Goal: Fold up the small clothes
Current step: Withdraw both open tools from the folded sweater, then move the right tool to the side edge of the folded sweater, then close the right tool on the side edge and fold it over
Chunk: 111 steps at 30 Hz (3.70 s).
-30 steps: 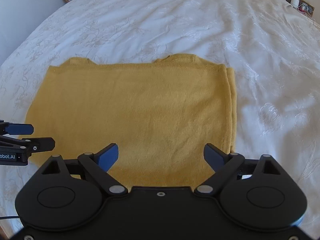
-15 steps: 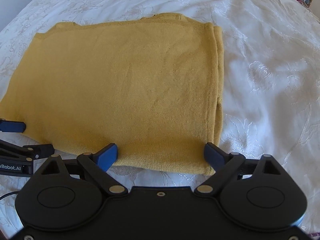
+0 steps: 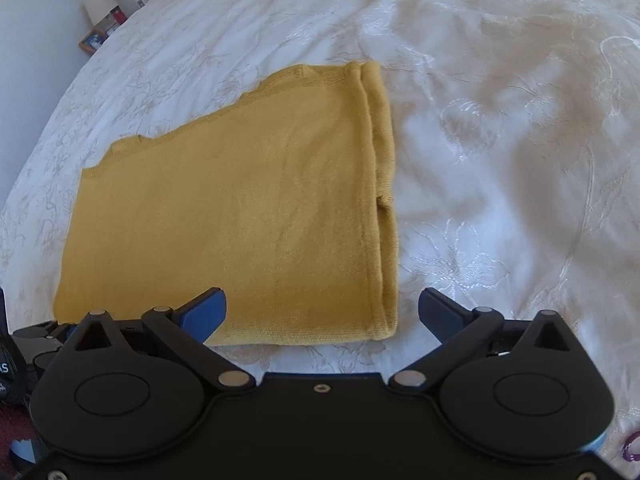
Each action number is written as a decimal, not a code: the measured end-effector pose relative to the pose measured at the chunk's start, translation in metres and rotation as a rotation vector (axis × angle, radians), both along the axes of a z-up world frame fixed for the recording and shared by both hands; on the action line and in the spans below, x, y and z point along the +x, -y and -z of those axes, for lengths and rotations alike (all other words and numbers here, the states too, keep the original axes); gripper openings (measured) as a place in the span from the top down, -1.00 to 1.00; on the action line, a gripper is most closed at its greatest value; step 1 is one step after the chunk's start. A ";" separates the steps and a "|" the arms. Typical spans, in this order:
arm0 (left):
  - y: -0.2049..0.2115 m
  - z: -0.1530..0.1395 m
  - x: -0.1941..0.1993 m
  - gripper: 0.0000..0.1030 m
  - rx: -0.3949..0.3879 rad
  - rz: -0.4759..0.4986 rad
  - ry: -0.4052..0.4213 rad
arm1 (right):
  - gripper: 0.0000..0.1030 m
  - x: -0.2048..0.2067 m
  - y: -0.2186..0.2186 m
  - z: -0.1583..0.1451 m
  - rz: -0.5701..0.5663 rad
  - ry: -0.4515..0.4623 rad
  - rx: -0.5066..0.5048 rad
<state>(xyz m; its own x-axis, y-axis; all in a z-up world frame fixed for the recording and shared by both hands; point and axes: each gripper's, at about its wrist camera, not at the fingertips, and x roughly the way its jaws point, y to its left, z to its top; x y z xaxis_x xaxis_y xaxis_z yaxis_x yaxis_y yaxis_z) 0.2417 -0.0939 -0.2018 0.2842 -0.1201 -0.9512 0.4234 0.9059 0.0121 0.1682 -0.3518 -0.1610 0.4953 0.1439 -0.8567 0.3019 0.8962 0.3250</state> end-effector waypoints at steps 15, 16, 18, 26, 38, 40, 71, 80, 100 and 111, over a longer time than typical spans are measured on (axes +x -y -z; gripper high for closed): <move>-0.011 -0.073 0.026 -0.71 -0.117 -0.121 0.092 | -0.99 0.005 0.045 0.030 -0.021 -0.084 0.145; -0.005 -0.076 0.035 -0.71 -0.110 -0.116 0.107 | -0.99 0.006 0.045 0.031 -0.025 -0.086 0.145; 0.005 -0.078 0.052 -0.71 -0.095 -0.114 0.127 | -0.99 0.009 0.045 0.033 -0.031 -0.093 0.143; 0.041 -0.052 0.118 -0.71 -0.004 -0.125 0.170 | -1.00 0.019 0.043 0.038 -0.067 -0.122 0.114; 0.039 -0.013 0.141 -0.96 0.068 -0.125 0.088 | -1.00 0.031 0.047 0.043 -0.084 -0.133 0.117; 0.038 -0.014 0.141 -0.96 0.065 -0.119 0.087 | -1.00 0.031 0.047 0.043 -0.083 -0.133 0.118; 0.001 -0.026 0.020 -0.91 0.057 -0.180 -0.005 | -0.99 0.057 0.085 0.024 -0.090 0.040 0.333; 0.000 -0.013 0.029 -0.94 0.062 -0.188 -0.023 | -1.00 0.087 0.085 0.050 -0.086 0.015 0.460; -0.004 -0.003 0.025 -1.00 0.036 -0.203 0.010 | -1.00 0.093 0.090 0.062 -0.072 0.096 0.549; -0.010 0.000 0.035 -1.00 0.023 -0.205 -0.023 | -0.30 0.096 0.087 0.055 -0.081 0.069 0.490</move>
<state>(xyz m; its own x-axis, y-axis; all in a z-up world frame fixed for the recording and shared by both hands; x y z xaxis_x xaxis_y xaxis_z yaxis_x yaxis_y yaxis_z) 0.2768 -0.0841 -0.2015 0.2790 -0.0400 -0.9594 0.2305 0.9727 0.0265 0.2644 -0.4392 -0.2157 0.5191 0.5616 -0.6444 0.2009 0.6526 0.7306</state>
